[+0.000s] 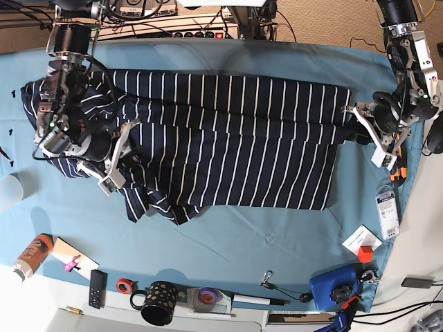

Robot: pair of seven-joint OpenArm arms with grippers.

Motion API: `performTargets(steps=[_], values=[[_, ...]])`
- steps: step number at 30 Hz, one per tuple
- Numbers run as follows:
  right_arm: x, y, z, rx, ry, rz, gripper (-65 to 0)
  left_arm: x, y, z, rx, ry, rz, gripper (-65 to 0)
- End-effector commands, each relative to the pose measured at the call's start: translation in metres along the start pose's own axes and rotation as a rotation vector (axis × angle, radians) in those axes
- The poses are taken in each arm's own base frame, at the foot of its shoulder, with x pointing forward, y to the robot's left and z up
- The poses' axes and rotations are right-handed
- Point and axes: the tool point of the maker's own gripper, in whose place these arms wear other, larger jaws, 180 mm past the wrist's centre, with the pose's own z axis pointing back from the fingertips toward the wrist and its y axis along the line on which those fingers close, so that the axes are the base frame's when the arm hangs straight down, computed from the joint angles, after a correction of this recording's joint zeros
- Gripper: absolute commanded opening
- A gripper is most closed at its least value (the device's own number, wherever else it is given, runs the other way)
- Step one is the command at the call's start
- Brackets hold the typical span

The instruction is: Layout the t-shirt on the table in an organized manner, then fold the t-shirt properly

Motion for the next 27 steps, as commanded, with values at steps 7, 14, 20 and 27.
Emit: performTargets(steps=[7, 14, 20, 27], values=[[0.098, -0.04, 0.064, -0.145, -0.312, 0.086, -46.7, 0.014, 0.003, 0.005, 0.006, -0.041, -0.022, -42.0], [0.099, -0.107, 0.041, -0.274, -0.263, -0.124, -46.7, 0.018, 0.002, 0.005, 0.003, -0.069, -0.019, -42.0], [0.087, -0.125, -0.007, -0.235, -0.144, -0.188, -46.7, 0.019, -0.002, 0.003, -0.006, -0.08, -0.009, -42.0], [0.065, -0.116, -0.052, -0.221, -0.009, -0.215, -46.7, 0.018, -0.013, -0.002, -0.03, -0.092, 0.017, -42.0]])
